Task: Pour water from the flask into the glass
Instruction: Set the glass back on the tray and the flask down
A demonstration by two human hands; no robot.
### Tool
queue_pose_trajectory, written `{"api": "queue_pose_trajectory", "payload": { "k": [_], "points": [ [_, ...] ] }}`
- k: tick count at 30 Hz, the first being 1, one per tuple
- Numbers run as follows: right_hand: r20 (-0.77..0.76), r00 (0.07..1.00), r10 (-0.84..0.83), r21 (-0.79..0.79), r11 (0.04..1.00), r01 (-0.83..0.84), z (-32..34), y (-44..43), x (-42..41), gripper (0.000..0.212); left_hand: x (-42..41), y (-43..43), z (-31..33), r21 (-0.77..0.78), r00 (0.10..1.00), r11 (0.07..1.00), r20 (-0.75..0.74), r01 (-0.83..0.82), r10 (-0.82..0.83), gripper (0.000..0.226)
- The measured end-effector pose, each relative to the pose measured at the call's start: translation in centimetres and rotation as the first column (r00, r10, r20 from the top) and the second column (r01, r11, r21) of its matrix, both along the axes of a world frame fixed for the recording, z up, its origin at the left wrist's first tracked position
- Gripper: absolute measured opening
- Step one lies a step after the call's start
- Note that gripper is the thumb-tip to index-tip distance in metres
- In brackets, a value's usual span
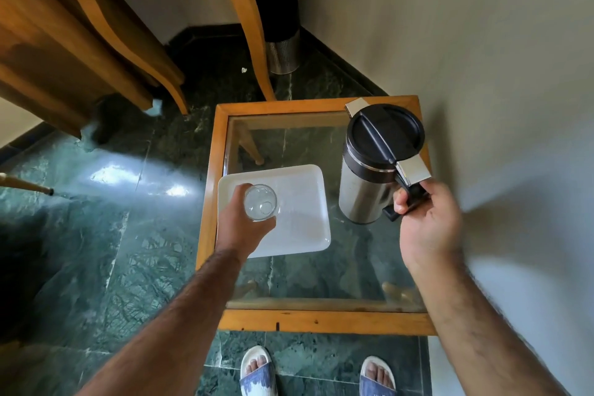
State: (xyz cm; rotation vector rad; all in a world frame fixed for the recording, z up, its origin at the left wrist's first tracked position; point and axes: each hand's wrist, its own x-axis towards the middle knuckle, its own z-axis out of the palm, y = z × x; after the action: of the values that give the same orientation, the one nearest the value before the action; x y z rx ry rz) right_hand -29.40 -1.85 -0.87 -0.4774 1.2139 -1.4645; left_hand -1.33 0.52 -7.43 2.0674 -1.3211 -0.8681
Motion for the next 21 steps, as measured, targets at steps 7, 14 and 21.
{"api": "queue_pose_trajectory", "payload": {
  "k": [7, 14, 21],
  "points": [
    [-0.003, 1.000, -0.007, -0.004, 1.000, 0.007, -1.2, -0.2, 0.3, 0.044, 0.5, -0.1, -2.7, 0.057, 1.000, 0.998, -0.001, -0.002, 0.002, 0.075],
    [0.008, 1.000, -0.014, 0.010, 1.000, 0.014, -2.4, 0.3, 0.2, 0.042, 0.5, 0.1, -3.8, 0.105, 1.000, 0.994, 0.027, -0.001, -0.002, 0.074],
    [0.060, 0.998, -0.025, -0.015, 1.000, 0.026, -3.4, 1.3, -0.3, 0.039, 0.4, 0.0, -4.9, 0.126, 1.000, 0.992, 0.021, 0.002, -0.004, 0.075]
  ]
}}
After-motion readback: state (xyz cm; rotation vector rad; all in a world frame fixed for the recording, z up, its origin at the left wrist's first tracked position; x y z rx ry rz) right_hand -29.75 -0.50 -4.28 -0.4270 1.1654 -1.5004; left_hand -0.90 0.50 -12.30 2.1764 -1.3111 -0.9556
